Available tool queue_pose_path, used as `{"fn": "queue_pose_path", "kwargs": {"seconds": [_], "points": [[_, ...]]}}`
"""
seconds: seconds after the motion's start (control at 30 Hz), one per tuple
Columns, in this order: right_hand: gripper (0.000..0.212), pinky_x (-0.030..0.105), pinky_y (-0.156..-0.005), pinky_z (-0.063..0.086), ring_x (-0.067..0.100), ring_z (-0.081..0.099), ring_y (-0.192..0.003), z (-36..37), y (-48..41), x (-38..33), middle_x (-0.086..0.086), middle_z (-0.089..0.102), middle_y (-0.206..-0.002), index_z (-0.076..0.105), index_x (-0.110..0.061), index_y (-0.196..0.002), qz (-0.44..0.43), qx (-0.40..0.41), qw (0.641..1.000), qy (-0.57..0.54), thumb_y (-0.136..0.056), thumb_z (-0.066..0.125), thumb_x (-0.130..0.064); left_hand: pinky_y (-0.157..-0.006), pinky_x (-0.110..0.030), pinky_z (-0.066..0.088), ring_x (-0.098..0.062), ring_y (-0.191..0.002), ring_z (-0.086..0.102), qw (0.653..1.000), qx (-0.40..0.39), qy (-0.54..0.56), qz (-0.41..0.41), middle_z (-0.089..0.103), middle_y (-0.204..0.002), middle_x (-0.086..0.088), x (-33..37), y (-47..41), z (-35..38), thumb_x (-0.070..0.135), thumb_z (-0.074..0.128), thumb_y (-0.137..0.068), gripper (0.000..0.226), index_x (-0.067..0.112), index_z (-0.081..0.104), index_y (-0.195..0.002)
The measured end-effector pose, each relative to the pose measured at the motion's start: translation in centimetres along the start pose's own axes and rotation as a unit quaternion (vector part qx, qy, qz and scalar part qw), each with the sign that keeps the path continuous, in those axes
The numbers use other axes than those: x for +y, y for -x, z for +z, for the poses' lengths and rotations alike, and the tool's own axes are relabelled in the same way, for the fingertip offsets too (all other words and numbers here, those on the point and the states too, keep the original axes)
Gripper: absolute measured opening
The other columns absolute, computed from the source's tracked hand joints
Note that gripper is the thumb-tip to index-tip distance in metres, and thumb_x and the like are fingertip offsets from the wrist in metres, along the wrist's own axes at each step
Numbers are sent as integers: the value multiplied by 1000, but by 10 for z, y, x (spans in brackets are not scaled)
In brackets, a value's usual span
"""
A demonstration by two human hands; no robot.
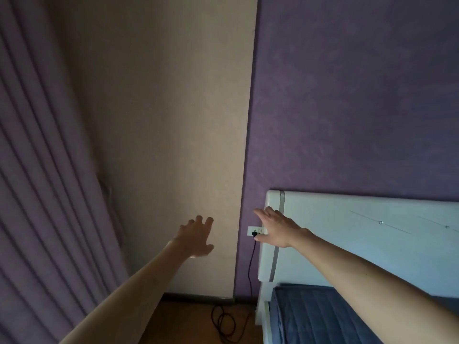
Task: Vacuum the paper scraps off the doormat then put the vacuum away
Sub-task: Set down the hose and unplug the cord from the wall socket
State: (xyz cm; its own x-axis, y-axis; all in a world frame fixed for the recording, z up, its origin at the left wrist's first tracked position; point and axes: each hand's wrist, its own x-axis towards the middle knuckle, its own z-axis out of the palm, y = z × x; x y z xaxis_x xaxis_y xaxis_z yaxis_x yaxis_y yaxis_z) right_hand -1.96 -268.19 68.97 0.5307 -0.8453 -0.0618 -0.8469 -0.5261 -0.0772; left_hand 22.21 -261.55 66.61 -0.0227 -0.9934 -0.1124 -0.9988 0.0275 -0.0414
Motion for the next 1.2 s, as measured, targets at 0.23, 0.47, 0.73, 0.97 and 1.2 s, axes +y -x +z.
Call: {"fn": "queue_pose_path", "kwargs": {"seconds": [0.23,0.47,0.73,0.97,1.2], "points": [[73,43,-88,48,31,46,-119,8,-24,65,10,41,-129,23,-19,-148,7,-11,1000,-17,-91,61,-44,-101,-47,45,-33,-129,45,1000,-22,0,3,36,-144,-14,37,-57,13,48,55,-93,74,17,20,-149],[74,43,-89,48,30,46,-119,34,-21,116,10,40,-133,21,-20,-149,33,-36,998,-46,-91,60,-45,-101,-47,44,-32,-129,46,999,-37,-5,-1,36,-144,-13,63,-83,28,48,56,-92,74,17,20,-149],[73,43,-89,47,31,48,-119,61,-10,139,12,40,-134,21,-19,-149,40,-49,995,-71,-93,59,-43,-102,-46,46,-33,-126,48,998,-54,6,4,38,-143,-14,85,-99,44,47,58,-92,74,16,21,-148],[77,43,-93,45,33,48,-121,62,4,158,12,40,-135,18,-21,-151,69,-45,993,-84,-92,60,-45,-99,-47,46,-34,-125,48,998,-60,24,15,39,-141,-15,104,-111,52,42,61,-91,72,15,25,-147],[73,44,-93,47,34,48,-121,59,6,163,14,40,-134,21,-20,-149,73,-42,993,-84,-92,59,-45,-98,-48,48,-36,-124,49,998,-42,27,36,41,-139,-17,117,-124,49,42,60,-90,74,14,22,-148]]}}
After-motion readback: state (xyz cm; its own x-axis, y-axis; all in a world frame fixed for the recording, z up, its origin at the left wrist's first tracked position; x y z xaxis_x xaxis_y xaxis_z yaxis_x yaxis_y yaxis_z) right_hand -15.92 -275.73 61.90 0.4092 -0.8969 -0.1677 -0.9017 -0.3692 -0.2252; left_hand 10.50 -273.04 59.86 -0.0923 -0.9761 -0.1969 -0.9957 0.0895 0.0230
